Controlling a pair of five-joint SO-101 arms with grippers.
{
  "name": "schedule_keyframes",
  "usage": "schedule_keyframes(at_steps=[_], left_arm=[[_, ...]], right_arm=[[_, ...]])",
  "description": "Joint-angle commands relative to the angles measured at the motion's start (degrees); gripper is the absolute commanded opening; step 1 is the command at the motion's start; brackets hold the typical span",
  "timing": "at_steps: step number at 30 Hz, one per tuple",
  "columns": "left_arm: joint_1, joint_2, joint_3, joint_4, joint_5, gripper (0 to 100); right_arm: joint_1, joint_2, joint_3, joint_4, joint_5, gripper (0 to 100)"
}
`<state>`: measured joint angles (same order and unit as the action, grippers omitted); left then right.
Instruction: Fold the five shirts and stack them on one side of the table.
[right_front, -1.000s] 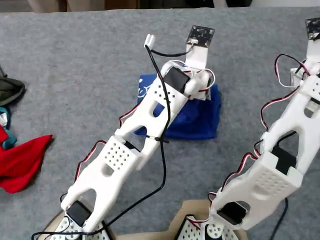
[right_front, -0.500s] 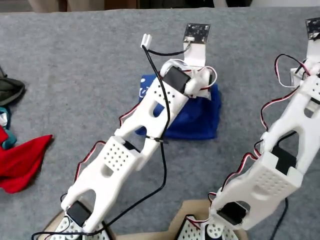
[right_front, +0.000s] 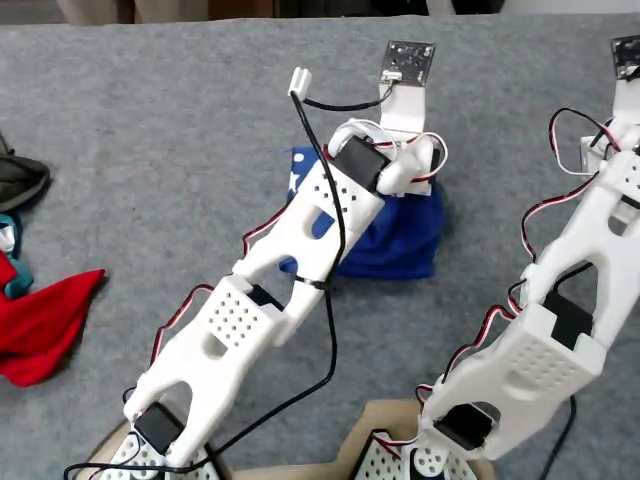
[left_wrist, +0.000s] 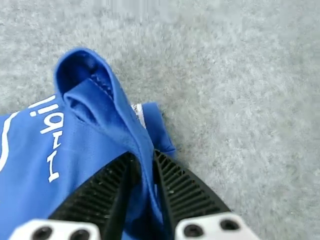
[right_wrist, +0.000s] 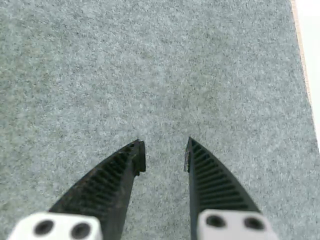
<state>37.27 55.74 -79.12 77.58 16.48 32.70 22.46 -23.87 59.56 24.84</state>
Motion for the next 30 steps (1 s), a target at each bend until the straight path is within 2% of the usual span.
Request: schedule_keyframes(at_steps=[1, 5, 10, 15, 23, 26, 30], left_arm=[[0.00, -4.62, 2.99, -2.90, 0.53, 2], [0.70, -4.70, 4.22, -2.64, 0.35, 5], [1.14, -5.05, 3.87, 1.58, 0.62, 24], [0.79, -5.32, 3.43, 1.67, 0.62, 26], [-7.21, -5.32, -6.42, 9.93, 0.26, 23], [-12.92, -5.32, -8.53, 12.84, 0.18, 15], [-18.99, -4.62, -8.26, 15.21, -2.90, 1]], right_arm=[[0.22, -0.13, -2.59, -0.62, 0.26, 15.3], [0.22, -0.13, -2.59, -0.62, 0.35, 15.3], [0.22, -0.04, -2.59, -0.62, 0.35, 15.3], [-0.40, -0.04, -2.42, -0.53, 0.35, 15.3], [-2.15, -0.40, -3.12, 1.85, 0.00, 15.2], [-6.81, -0.31, -5.32, 7.21, 0.26, 14.5], [-16.40, -0.04, -9.19, 15.30, 0.53, 3.7]])
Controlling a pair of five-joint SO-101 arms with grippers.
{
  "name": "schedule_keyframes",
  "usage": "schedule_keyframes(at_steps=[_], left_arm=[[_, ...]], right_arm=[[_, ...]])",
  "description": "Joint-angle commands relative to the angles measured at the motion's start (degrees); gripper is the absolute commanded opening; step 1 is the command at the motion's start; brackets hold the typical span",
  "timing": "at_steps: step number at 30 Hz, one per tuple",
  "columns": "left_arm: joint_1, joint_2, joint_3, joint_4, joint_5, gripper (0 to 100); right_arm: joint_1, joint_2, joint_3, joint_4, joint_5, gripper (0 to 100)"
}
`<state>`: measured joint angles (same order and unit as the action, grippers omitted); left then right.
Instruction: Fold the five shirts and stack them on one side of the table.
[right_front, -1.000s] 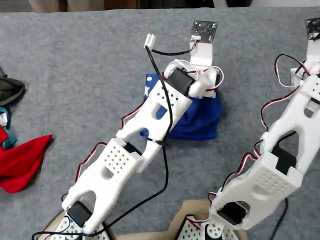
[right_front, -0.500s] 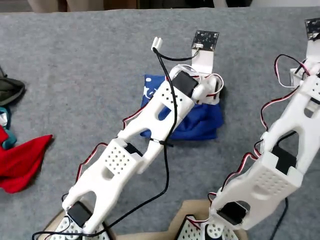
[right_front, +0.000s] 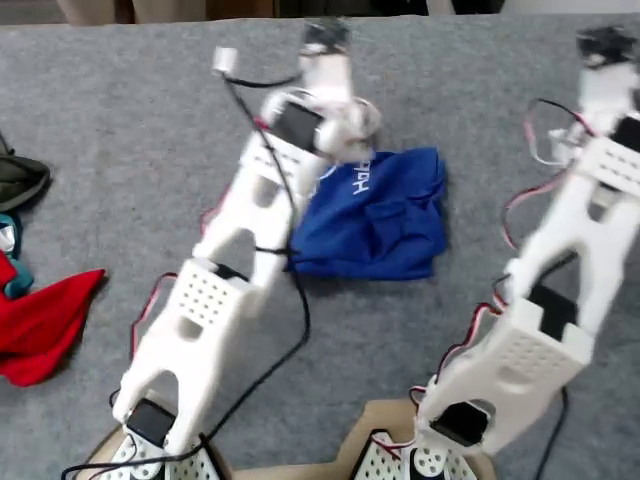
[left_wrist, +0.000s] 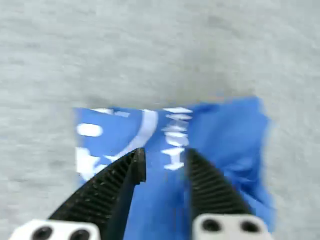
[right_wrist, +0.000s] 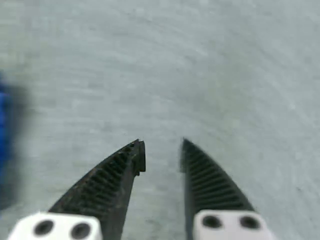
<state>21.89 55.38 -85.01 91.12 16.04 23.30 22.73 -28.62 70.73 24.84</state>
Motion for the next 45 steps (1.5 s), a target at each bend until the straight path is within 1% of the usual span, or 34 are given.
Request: schedule_keyframes(at_steps=[1, 4, 9, 16, 21, 23, 27, 32, 35, 39, 45], left_arm=[[-4.40, -4.09, -1.14, 2.64, -3.08, 2], [-5.10, -2.59, 3.87, 2.81, -3.43, 2], [-5.89, 3.21, 9.85, -2.90, -3.43, 2], [-13.19, 6.73, 9.67, -1.76, -3.43, 2], [-17.76, 6.99, 3.87, 4.22, -3.69, 2], [-18.02, 7.16, 1.32, 6.15, -6.07, 2], [-17.93, 7.25, -0.88, 7.30, -7.74, 2], [-17.85, 7.25, -0.70, 7.30, -7.82, 2], [-17.23, 7.25, -0.70, 7.38, -7.82, 2], [-16.26, 7.25, -0.79, 7.38, -7.65, 2], [-13.98, 7.25, -0.88, 7.47, -7.47, 2]], right_arm=[[-9.36, -0.40, -4.97, 5.19, 0.53, 1.2], [-16.92, -0.31, -6.02, 8.18, 2.99, 1.2], [-28.79, 0.40, -3.12, 12.31, 3.60, 1.2], [-32.13, 8.66, -2.68, 11.69, 3.78, 1.2], [-35.65, 14.73, -2.68, 11.87, 3.25, 1.2], [-36.62, 16.22, -2.68, 11.87, 3.25, 1.2], [-36.53, 17.89, -2.42, 12.31, 3.25, 1.2], [-35.12, 18.07, -2.68, 17.76, 3.60, 1.2], [-32.84, 18.07, -2.33, 20.84, 3.87, 1.2], [-28.70, 18.07, -2.42, 24.09, 8.88, 1.2], [-24.57, 17.80, -4.88, 26.11, 11.60, 1.2]])
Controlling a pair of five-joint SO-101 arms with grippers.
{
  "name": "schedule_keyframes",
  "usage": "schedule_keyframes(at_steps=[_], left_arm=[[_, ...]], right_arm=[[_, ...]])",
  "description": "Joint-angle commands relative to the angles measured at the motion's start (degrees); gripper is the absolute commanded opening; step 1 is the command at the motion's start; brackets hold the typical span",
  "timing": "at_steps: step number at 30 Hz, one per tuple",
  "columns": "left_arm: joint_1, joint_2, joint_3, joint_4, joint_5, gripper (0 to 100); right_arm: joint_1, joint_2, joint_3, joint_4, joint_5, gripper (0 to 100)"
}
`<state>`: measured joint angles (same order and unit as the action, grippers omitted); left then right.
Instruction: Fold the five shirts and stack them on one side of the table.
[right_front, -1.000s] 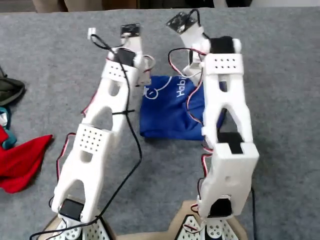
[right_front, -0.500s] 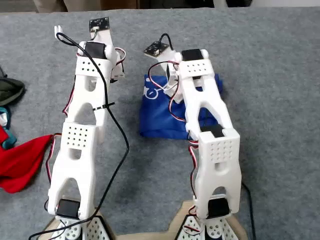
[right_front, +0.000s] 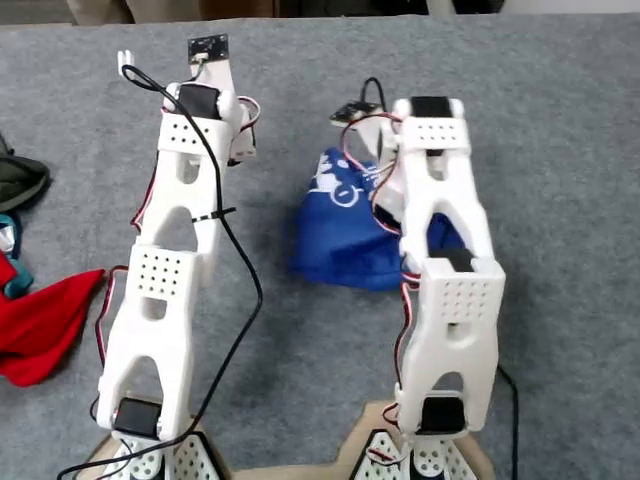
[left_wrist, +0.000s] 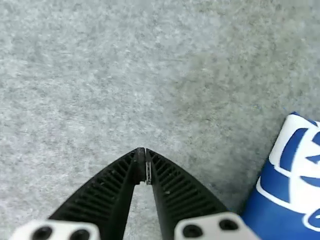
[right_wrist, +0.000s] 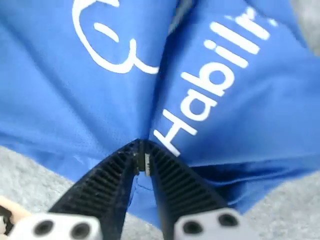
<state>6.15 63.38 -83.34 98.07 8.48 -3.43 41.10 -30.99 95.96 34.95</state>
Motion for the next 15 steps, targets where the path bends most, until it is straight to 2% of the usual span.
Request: schedule_keyframes(at_steps=[1, 6, 11, 15], left_arm=[[2.37, -0.75, -2.55, 0.53, 0.09, 2], [7.65, -1.27, -3.60, 0.44, 3.69, 2], [10.64, -1.27, -12.31, 0.53, 8.62, 2], [13.89, -1.27, -12.48, 0.26, 9.41, 2]], right_arm=[[2.24, -0.57, -3.21, 1.23, 2.55, 1.2], [1.45, -0.40, -9.45, 0.97, 4.04, 1.5], [-0.75, -0.66, -17.54, 1.58, 3.87, 1.6], [0.57, -0.66, -28.79, 6.24, 3.60, 1.6]])
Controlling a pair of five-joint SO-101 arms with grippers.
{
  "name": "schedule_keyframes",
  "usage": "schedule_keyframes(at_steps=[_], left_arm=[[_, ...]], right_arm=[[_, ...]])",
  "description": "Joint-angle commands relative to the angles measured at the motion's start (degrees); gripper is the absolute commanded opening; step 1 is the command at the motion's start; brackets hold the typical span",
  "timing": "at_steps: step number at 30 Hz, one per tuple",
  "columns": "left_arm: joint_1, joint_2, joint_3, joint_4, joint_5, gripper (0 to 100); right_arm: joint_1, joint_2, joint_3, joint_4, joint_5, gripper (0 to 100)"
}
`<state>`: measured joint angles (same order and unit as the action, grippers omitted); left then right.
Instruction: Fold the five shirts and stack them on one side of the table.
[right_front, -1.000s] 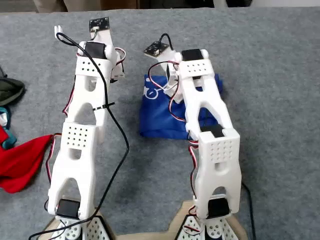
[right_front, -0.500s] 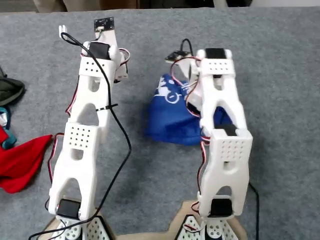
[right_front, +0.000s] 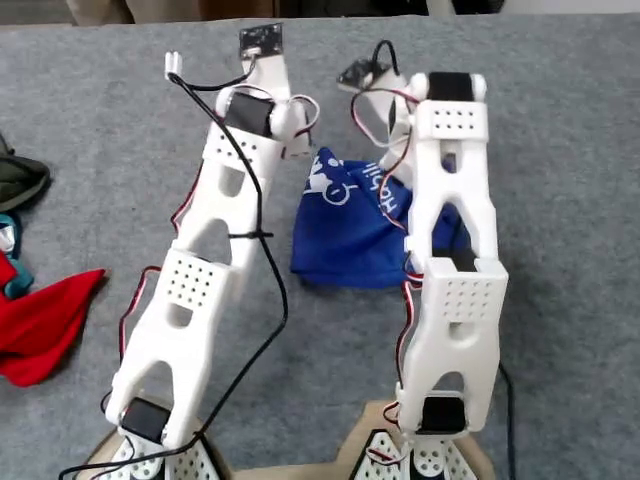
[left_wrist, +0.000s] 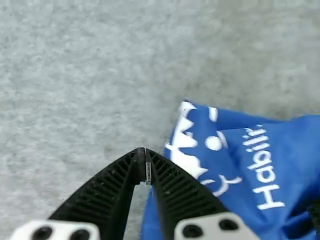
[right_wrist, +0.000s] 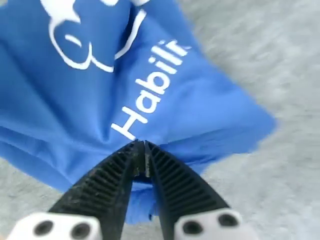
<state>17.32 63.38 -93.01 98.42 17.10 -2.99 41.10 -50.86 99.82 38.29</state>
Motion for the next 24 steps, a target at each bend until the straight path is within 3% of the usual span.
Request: schedule_keyframes(at_steps=[1, 11, 17, 24], left_arm=[[3.69, -1.27, -2.81, 0.09, 0.79, 2], [11.69, -0.48, -2.46, -2.64, 0.44, 2], [7.03, 3.47, 6.42, -14.59, 0.26, 2], [1.76, 5.32, 15.47, -19.25, -3.25, 2]], right_arm=[[1.80, -0.66, -10.86, 2.55, 0.18, 1.6], [23.25, -2.59, -14.73, 2.55, 2.81, 1.4], [31.52, -2.59, -14.73, 2.55, 3.96, 1.3], [35.47, -2.59, -14.73, 2.55, 5.89, 1.3]])
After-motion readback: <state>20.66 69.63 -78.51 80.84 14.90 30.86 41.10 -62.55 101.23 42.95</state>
